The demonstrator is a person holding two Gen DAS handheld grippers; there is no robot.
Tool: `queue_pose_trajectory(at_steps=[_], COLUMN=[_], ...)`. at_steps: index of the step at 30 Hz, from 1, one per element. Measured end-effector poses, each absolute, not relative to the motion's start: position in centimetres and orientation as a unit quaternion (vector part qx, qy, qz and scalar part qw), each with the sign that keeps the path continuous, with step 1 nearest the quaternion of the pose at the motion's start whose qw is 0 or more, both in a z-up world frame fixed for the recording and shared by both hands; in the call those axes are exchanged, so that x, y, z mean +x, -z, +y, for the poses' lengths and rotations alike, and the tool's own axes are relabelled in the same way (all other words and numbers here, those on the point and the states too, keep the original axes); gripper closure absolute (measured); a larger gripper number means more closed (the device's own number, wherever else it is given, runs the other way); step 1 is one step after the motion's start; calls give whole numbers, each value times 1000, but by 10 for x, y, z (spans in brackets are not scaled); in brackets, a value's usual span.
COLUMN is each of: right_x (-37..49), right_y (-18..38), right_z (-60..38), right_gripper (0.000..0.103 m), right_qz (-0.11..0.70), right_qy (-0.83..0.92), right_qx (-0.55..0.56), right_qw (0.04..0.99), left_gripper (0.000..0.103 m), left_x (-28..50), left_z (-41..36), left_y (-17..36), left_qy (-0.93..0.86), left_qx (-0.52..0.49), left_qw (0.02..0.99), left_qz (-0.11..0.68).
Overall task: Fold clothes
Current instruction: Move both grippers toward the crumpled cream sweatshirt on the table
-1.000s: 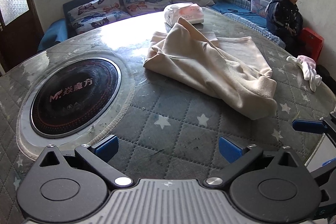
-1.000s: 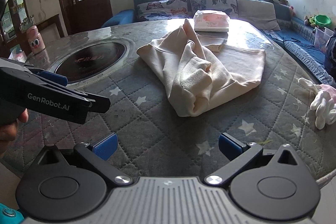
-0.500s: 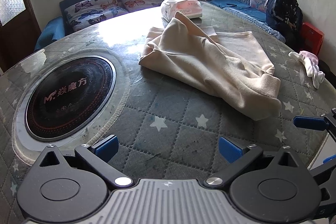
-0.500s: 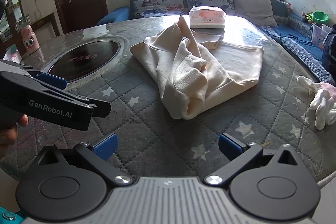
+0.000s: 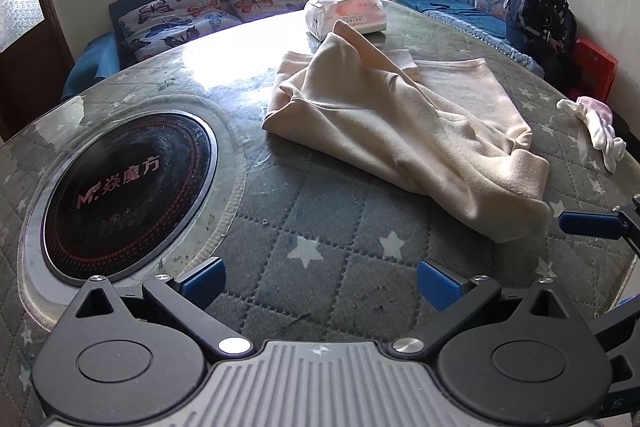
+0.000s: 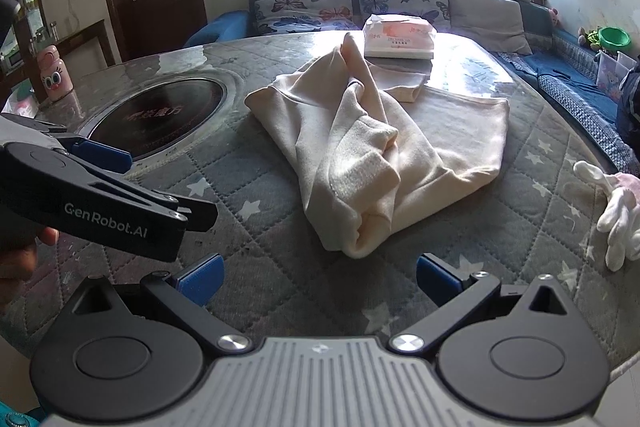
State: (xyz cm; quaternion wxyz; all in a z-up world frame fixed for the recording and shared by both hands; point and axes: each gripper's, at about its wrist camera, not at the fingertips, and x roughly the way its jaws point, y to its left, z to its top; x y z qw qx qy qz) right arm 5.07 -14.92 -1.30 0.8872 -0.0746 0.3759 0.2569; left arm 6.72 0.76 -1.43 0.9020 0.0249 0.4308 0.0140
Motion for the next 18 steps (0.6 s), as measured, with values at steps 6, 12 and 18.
queue_pose_trajectory(at_steps=[6, 12, 18], right_x=[57, 64, 68], right_y=[13, 15, 16], right_z=[-149, -150, -151], right_gripper=[0, 0, 0], right_qz=[376, 380, 382], right_qy=[-255, -251, -249], right_qx=[-73, -65, -61], right_qw=[888, 888, 888], left_gripper=[0, 0, 0], left_x=[74, 82, 89], left_z=[8, 7, 5], left_y=[16, 18, 19], left_qy=[-15, -15, -13], left_qx=[25, 26, 29], left_qw=[900, 899, 898], left_qz=[434, 438, 440])
